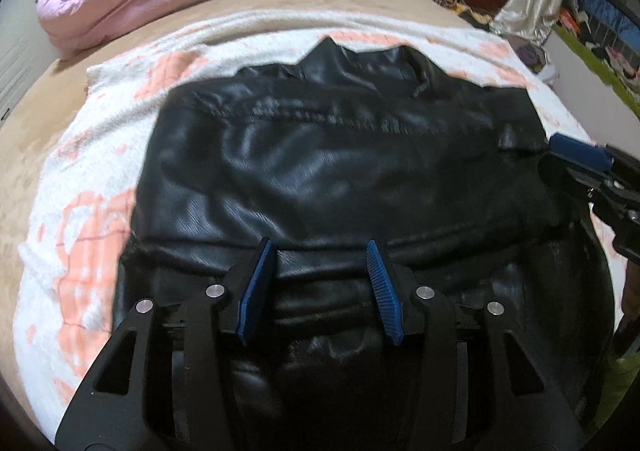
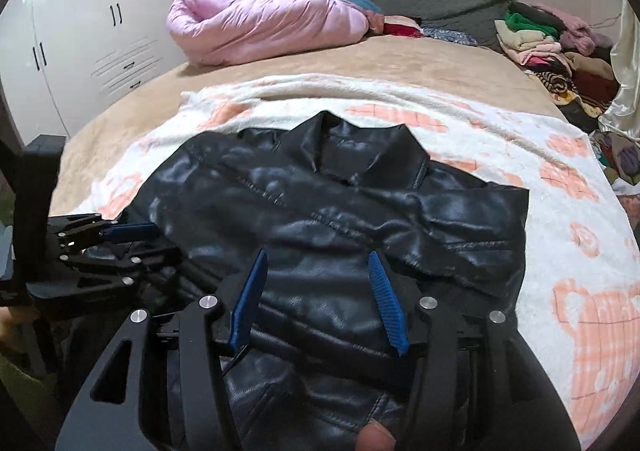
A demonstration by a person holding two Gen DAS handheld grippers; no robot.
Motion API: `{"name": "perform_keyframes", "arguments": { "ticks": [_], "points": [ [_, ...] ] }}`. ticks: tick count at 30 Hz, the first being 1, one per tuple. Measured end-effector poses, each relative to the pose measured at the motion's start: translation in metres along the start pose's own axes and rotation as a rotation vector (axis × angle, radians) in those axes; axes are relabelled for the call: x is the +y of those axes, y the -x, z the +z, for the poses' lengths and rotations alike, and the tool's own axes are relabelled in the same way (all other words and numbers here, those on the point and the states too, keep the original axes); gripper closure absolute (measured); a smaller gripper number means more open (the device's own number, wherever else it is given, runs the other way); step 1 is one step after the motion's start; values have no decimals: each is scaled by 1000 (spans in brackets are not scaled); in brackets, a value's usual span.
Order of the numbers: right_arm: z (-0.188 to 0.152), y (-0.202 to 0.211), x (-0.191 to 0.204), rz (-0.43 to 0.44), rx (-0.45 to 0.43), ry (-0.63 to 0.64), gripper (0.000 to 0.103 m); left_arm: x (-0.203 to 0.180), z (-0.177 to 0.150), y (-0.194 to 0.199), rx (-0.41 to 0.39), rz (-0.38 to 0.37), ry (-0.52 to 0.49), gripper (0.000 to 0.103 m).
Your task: Fold large clothes
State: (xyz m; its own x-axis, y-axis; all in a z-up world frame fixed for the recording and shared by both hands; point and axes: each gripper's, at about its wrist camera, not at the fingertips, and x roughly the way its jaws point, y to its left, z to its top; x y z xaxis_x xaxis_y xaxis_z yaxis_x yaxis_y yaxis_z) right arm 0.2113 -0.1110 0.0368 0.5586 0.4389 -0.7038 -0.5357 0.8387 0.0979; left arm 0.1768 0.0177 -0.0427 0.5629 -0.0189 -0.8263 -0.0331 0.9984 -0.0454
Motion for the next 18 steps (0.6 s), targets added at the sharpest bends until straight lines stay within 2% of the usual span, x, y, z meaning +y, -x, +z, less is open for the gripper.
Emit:
{"name": "perform_keyframes", "arguments": {
  "ticks": [5,11,14,18],
  "points": [
    [-9,-7,3,-5,28,1,52,-3,-8,-3,5,14,-7,64],
    [-31,-36,-10,-106,164,-45,54,-3,-8,-2,6,-2,8,62],
    [-39,-46,-13,-102,170,-74,54,-5,-9,-2,7,-1,6,62],
    [-38,-31,-12,-86,121,-79,52,-4,-9,-1,12,-8,4,62]
  ]
}}
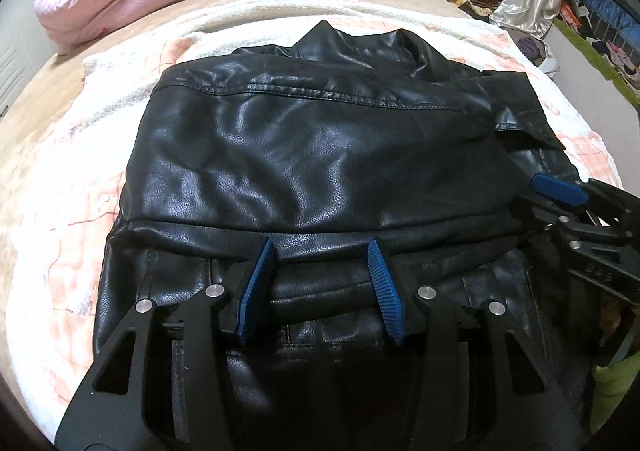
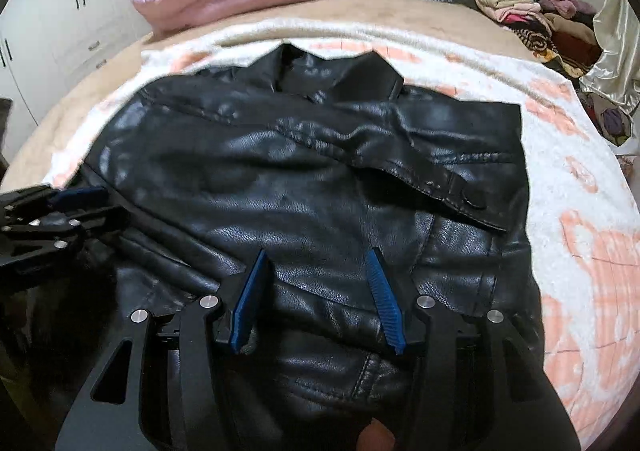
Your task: Fold large clothes
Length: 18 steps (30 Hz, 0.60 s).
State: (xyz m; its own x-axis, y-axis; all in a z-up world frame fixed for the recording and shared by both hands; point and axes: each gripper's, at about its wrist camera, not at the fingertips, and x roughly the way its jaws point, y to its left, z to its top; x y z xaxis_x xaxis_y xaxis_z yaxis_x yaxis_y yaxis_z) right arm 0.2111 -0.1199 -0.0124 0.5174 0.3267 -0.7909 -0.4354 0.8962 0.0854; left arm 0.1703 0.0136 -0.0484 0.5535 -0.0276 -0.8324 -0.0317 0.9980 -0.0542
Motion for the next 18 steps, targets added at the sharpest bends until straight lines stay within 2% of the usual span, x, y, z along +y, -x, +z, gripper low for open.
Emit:
{"name": "perform_keyframes", "arguments": {
  "ticks": [2,4,7,10,15,17,18],
  "points": [
    [-2,11,-1,8,-24,-12,50,1,1,1,0,-5,5,62],
    [-3,23,0,15,-55,-14,44,1,1,3,-1,-13,9,60],
    [-6,41,1,13,-94,-23,22,1,1,7,-4,-19,11,57],
    [-11,53,0,22,-117,-28,12,0,0,11,-7,-30,6,55],
    [-17,64,-1,28,-140,-38,7,-1,0,22,-20,-35,5,37],
    [-20,69,0,30,-152,-42,7,-2,-1,29,-36,-46,7,22],
    [-21,73,1,32,-159,-44,6,-2,0,32,-44,-49,7,20]
  ]
}}
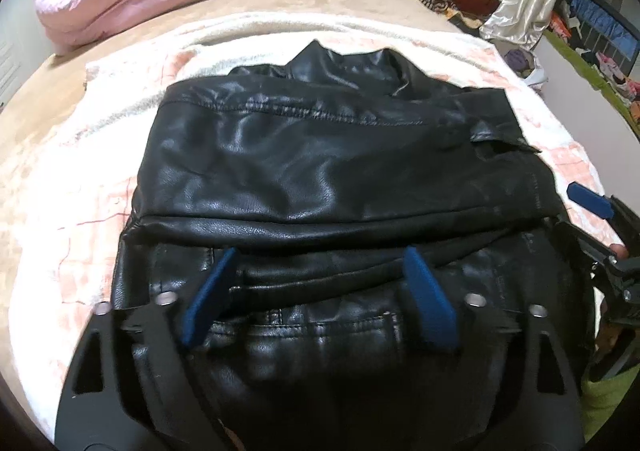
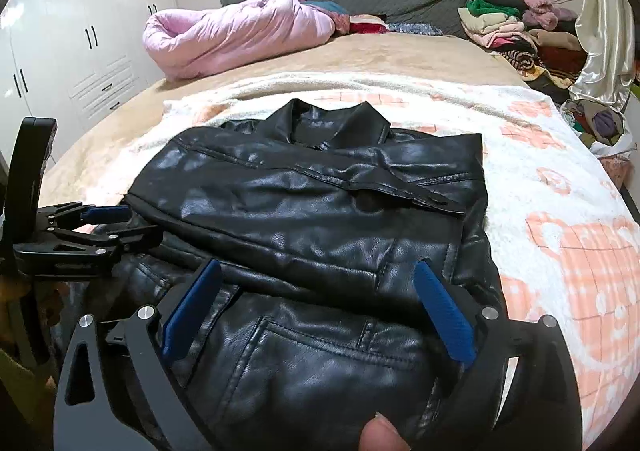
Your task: Fold large clothes
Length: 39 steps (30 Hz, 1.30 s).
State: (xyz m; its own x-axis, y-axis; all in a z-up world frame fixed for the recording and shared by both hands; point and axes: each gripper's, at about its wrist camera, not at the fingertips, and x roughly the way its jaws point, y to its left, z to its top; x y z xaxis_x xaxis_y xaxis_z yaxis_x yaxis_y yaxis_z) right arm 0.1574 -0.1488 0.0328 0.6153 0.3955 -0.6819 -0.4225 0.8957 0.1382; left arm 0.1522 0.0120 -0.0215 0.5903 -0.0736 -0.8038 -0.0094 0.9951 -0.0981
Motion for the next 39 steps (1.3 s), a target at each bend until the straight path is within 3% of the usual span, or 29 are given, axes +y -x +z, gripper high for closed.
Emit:
{"name": "perform_keyframes", "arguments": {
  "ticks": [4,20,39],
  "points": [
    [-3,14,6,1,-33,-7,5,-1,0,15,-31,2,-2,9],
    [-17,61,9,3,-88,-49,5,-3,-22,53,-91,-14,-32,10],
    [-57,82,9,-27,-18,-53,5,15,-53,73,-98,-7,-6,10]
  ]
}}
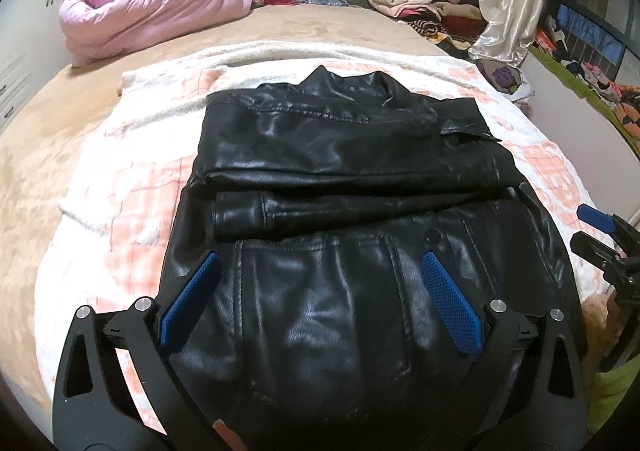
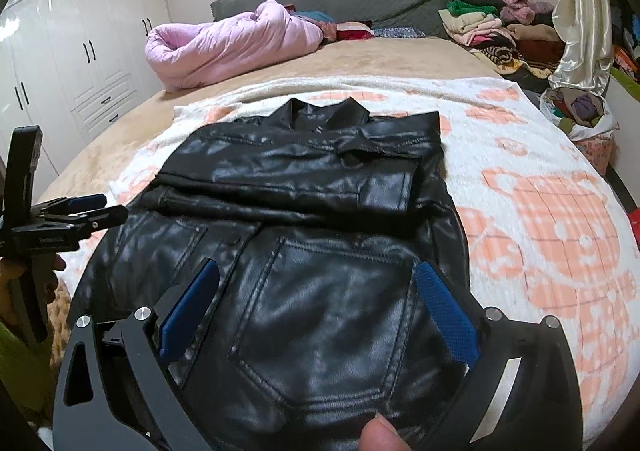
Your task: Fold large clothes
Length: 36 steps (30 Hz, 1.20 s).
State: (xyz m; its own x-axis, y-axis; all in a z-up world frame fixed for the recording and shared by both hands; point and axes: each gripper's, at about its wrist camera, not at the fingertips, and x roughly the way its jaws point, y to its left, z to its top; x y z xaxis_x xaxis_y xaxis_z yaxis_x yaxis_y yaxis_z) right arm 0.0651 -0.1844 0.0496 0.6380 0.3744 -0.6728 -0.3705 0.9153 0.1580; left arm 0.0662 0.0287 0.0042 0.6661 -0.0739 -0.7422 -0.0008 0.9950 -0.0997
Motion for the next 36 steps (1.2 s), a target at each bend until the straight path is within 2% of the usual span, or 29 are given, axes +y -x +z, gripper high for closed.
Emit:
{"name": "perform_keyframes", "arguments": {
  "ticks": [18,28,36],
  "points": [
    [-52,11,-9,-8,128,-28,5,31,-44,13,54,61,32,10],
    [-70,12,-13,-26,187,-18,5,66,-70,19,96,107,82,10],
    [-80,14,-16,-28,216,-9,5,94,-93,19,151,49,169,10]
  ]
}}
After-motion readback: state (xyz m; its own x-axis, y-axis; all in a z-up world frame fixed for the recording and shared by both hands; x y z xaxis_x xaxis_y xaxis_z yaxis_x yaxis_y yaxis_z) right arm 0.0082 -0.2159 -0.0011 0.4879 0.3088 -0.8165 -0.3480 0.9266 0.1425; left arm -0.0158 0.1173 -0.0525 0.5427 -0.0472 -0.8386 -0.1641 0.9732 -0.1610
